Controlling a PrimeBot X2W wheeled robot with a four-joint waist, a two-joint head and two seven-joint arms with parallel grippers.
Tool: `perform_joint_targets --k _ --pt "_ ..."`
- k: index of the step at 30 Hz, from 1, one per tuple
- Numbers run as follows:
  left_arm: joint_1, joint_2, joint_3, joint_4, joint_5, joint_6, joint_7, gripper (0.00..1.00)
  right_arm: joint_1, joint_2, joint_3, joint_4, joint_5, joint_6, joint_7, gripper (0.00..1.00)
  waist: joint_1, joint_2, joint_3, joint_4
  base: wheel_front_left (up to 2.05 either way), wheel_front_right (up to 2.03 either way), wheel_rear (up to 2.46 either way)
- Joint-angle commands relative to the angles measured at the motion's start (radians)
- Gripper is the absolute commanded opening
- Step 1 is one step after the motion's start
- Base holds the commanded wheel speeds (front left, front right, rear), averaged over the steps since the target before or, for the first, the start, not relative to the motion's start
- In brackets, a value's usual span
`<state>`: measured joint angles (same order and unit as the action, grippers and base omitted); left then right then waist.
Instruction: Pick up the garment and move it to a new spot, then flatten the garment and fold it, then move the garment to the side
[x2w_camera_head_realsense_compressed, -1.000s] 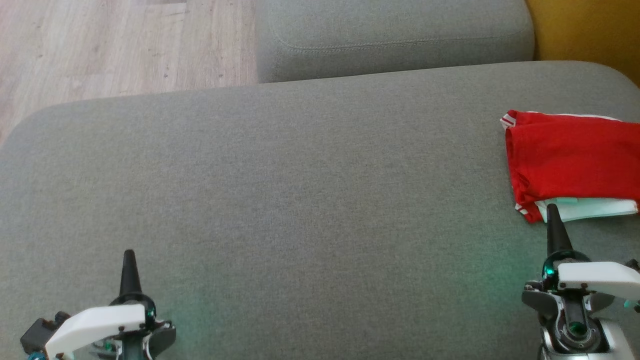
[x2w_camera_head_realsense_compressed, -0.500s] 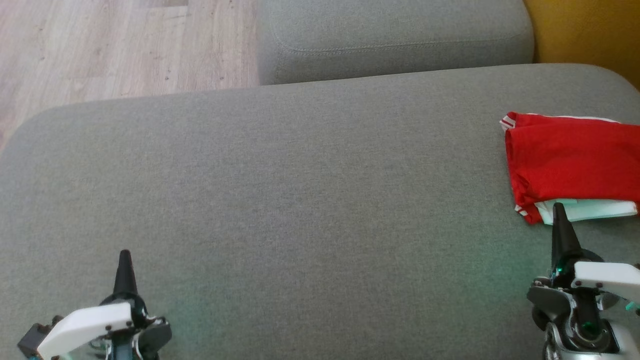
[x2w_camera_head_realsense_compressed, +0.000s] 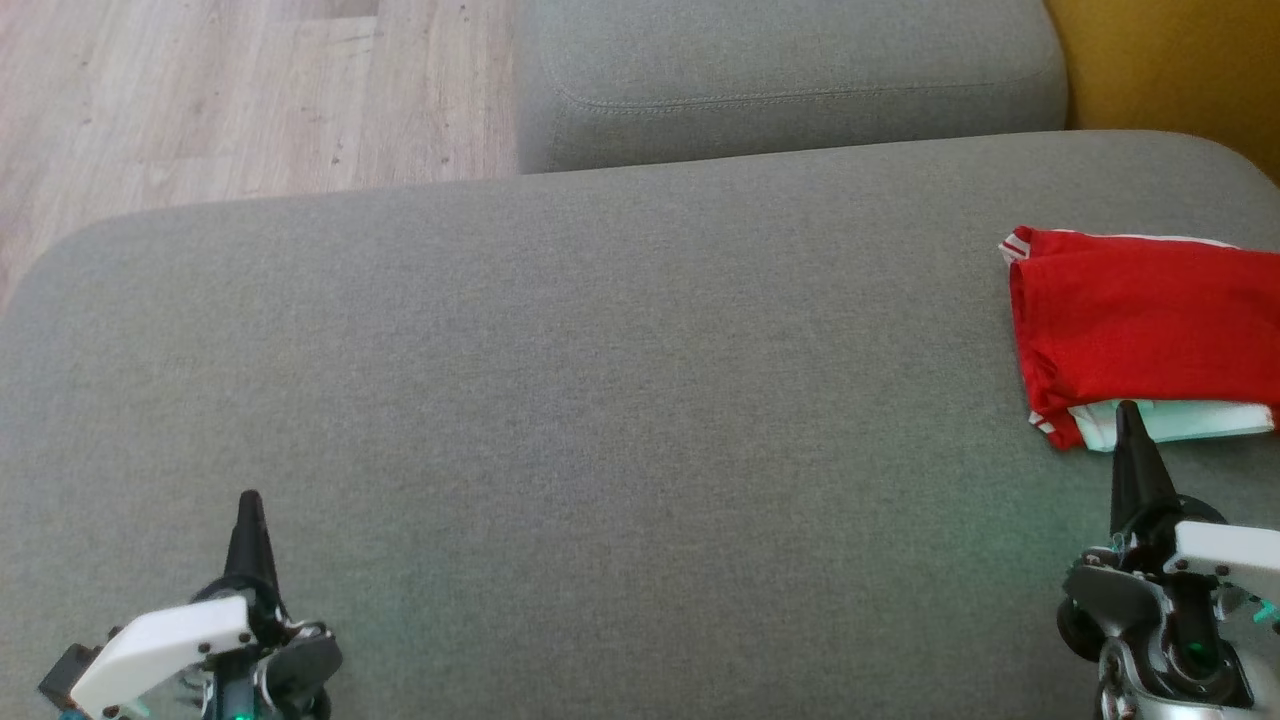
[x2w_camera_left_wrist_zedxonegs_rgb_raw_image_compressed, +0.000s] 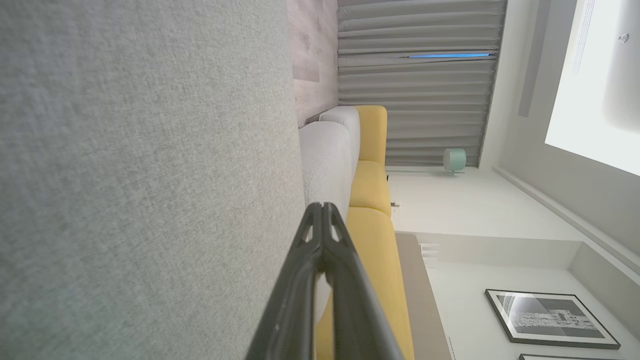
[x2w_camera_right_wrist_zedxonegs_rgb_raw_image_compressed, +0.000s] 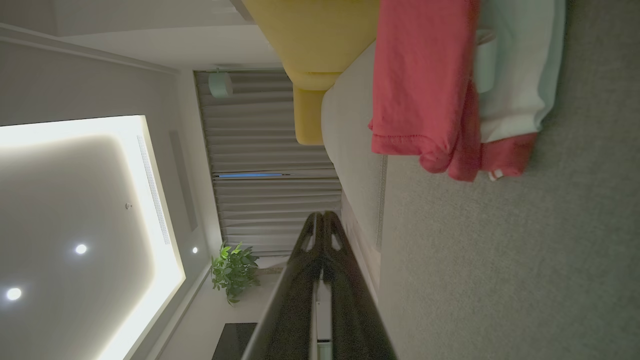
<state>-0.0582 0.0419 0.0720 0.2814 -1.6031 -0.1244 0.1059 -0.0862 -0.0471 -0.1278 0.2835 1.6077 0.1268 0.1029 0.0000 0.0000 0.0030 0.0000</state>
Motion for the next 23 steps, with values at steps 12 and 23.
perform_joint_targets --k 12,23 --pt "-0.05 0.008 0.042 -0.036 -0.006 -0.006 0.007 0.0 -0.021 -0.008 0.019 -0.039 0.005 0.004 0.006 0.0 0.0 0.0 0.0 0.0 0.0 0.0 0.0" --pt "-0.05 0.008 0.042 -0.036 -0.006 -0.006 0.007 0.0 -0.021 -0.007 0.018 -0.039 0.005 0.004 0.007 0.0 0.0 0.0 0.0 0.0 0.0 0.0 0.0"
